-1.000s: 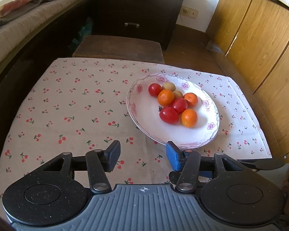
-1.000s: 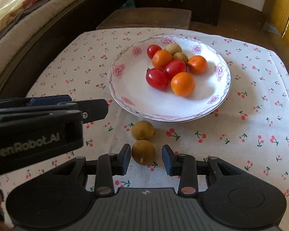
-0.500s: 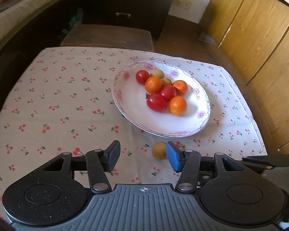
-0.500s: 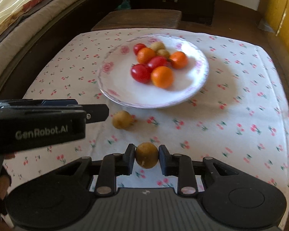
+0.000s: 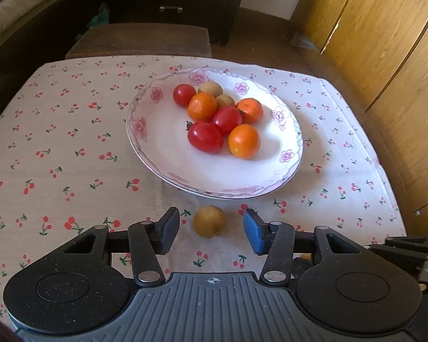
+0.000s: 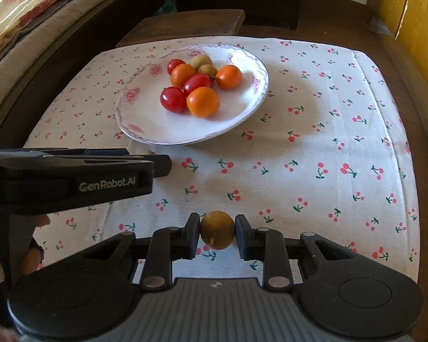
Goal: Organize fruits
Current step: 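Grasp the other brown fruit with the left tool while the right tool holds its fruit, then carry both brown fruits over the white bowl with both tools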
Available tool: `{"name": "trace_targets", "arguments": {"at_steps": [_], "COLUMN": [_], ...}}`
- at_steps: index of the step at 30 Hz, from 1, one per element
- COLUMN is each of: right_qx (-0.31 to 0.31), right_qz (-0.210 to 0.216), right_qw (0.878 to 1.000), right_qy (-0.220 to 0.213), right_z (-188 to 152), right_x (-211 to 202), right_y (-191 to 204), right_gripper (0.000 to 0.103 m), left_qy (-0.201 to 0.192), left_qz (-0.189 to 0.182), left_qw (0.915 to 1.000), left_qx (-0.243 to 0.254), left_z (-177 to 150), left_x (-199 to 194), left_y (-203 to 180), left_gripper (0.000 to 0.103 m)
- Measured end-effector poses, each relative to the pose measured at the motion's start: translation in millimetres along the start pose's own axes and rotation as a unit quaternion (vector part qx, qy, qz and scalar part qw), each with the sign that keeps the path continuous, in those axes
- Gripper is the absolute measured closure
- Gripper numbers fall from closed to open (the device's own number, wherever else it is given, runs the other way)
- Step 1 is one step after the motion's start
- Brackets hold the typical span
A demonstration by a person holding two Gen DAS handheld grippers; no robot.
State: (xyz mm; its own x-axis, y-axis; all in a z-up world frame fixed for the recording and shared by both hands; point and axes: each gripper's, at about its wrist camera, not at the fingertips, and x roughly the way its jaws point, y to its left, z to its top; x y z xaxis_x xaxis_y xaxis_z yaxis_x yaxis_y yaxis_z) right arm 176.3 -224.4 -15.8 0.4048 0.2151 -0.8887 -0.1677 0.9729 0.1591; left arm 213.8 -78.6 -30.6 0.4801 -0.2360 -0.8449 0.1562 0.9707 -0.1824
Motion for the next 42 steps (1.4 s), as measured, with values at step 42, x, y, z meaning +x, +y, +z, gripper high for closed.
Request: {"name": "trace_targets", "arguments": {"at_steps": [42], "right_qx": [-0.059], "right_qz": [-0.004], "right_qw": [0.998], "right_qy": [0.019], "right_z": [-33.0], "right_x": [-7.9], "right_y": [41.2], "right_gripper": [0.074], "left_qy": [0.026], "left_qz": [0.009], "left_qw": [0.9984], "left_qx": [0.049], "left_z": [-69.4], "left_x": [-53.4], "left_y": [14.7], "left_gripper": [0.067]}}
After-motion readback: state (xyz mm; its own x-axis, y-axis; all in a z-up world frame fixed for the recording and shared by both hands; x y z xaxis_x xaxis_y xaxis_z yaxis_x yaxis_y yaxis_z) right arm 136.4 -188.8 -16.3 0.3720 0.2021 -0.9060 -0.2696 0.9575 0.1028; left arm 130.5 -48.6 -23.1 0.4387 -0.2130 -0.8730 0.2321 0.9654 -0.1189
